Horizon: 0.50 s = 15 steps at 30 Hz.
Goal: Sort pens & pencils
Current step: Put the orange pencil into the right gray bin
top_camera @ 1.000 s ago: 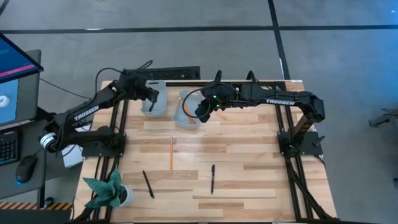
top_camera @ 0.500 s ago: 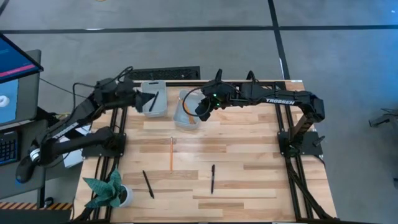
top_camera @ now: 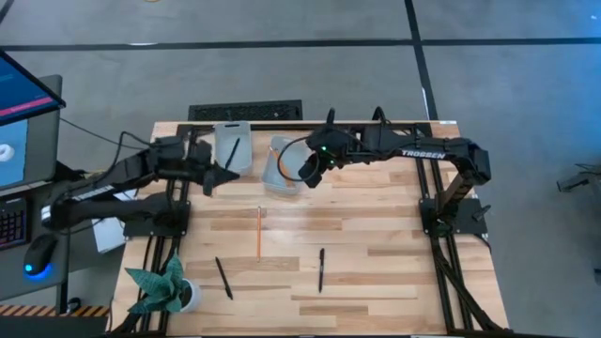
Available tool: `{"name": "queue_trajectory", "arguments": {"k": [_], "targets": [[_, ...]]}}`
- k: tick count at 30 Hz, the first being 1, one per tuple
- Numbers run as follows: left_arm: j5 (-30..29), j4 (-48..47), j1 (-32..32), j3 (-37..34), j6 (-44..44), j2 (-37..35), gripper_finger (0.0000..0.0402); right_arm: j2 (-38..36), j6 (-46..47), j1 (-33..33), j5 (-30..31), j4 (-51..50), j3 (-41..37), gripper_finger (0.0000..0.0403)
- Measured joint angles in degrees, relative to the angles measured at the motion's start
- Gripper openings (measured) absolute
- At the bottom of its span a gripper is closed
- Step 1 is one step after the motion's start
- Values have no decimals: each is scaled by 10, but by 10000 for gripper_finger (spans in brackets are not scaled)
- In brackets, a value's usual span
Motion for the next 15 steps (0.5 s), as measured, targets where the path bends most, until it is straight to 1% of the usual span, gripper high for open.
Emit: {"name": "queue_trajectory", "arguments": {"k": [8,12,15], "targets": [[-63,-42,-80,0,-31,63,0,0,2,26,-1,-48,0,112],[-92,-75,-108,0,-77,101,0,0,2,40,-1,-41,0,112],[-113,-119,-123,0,-120,134,0,0,2,50,-1,-33,0,112]]}}
